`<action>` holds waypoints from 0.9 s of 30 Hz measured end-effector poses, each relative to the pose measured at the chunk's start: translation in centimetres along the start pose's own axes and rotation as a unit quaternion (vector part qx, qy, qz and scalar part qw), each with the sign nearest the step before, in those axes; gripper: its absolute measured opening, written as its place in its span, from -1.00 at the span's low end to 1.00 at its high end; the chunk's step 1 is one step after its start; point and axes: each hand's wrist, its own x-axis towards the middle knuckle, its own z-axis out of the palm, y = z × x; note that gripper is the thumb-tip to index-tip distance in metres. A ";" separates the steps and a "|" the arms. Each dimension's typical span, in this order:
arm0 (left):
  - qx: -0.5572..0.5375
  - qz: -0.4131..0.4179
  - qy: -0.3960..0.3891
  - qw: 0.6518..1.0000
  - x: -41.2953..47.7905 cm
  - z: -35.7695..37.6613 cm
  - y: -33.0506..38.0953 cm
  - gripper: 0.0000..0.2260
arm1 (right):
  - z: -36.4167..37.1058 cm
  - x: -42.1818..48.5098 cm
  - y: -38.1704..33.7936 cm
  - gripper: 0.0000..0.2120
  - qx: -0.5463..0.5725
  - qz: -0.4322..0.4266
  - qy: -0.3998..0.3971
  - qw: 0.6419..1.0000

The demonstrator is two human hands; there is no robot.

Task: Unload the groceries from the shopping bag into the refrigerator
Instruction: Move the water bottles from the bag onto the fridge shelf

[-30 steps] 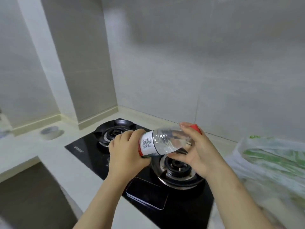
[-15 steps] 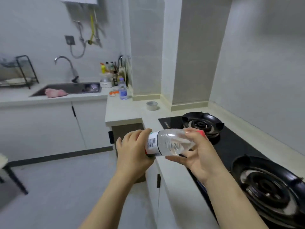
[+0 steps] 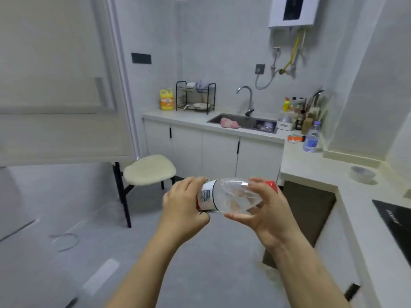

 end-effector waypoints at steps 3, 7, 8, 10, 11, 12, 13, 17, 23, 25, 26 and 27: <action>0.003 -0.051 0.044 0.998 -0.4 -5.1 -5.1 -0.46 | 6.6 0.8 2.8 -0.86 -0.006 0.020 -0.067 0.998; -0.021 -0.124 0.113 0.986 -1.2 -12.2 -11.5 -0.52 | 15.8 1.4 6.7 -0.89 -0.011 0.038 -0.141 0.989; -0.036 -0.141 0.137 0.980 -1.5 -13.9 -12.9 -0.54 | 18.0 1.4 7.6 -0.90 -0.006 0.042 -0.160 0.986; -0.054 -0.162 0.187 0.967 -2.1 -17.3 -15.4 -0.61 | 22.3 1.3 9.4 -0.89 0.005 0.046 -0.199 0.979; -0.055 -0.171 0.210 0.961 -2.4 -18.9 -16.5 -0.68 | 24.4 1.1 10.2 -0.88 0.010 0.048 -0.217 0.975; -0.054 -0.183 0.233 0.954 -2.7 -20.4 -17.7 -0.76 | 26.4 0.9 11.1 -0.84 0.017 0.051 -0.234 0.971; -0.054 -0.197 0.257 0.945 -3.0 -22.0 -18.8 -0.80 | 28.3 0.6 11.8 -0.80 0.024 0.056 -0.248 0.967; -0.018 -0.224 0.338 0.914 -4.2 -27.6 -22.7 -0.81 | 35.5 -0.7 14.6 -0.82 0.043 0.065 -0.295 0.952; 0.042 -0.230 0.401 0.886 -4.9 -34.2 -26.9 -0.85 | 44.4 -2.3 16.9 -0.82 0.055 0.036 -0.332 0.941; 0.068 -0.229 0.412 0.880 -4.6 -36.3 -27.9 -0.84 | 47.1 -2.4 17.1 -0.82 0.060 0.023 -0.351 0.934; 0.082 -0.224 0.414 0.879 -4.4 -37.3 -28.3 -0.84 | 48.4 -2.3 17.2 -0.82 0.062 0.015 -0.360 0.931; 0.107 -0.217 0.414 0.877 -4.1 -38.2 -28.9 -0.83 | 49.7 -2.2 17.2 -0.82 0.065 0.008 -0.369 0.927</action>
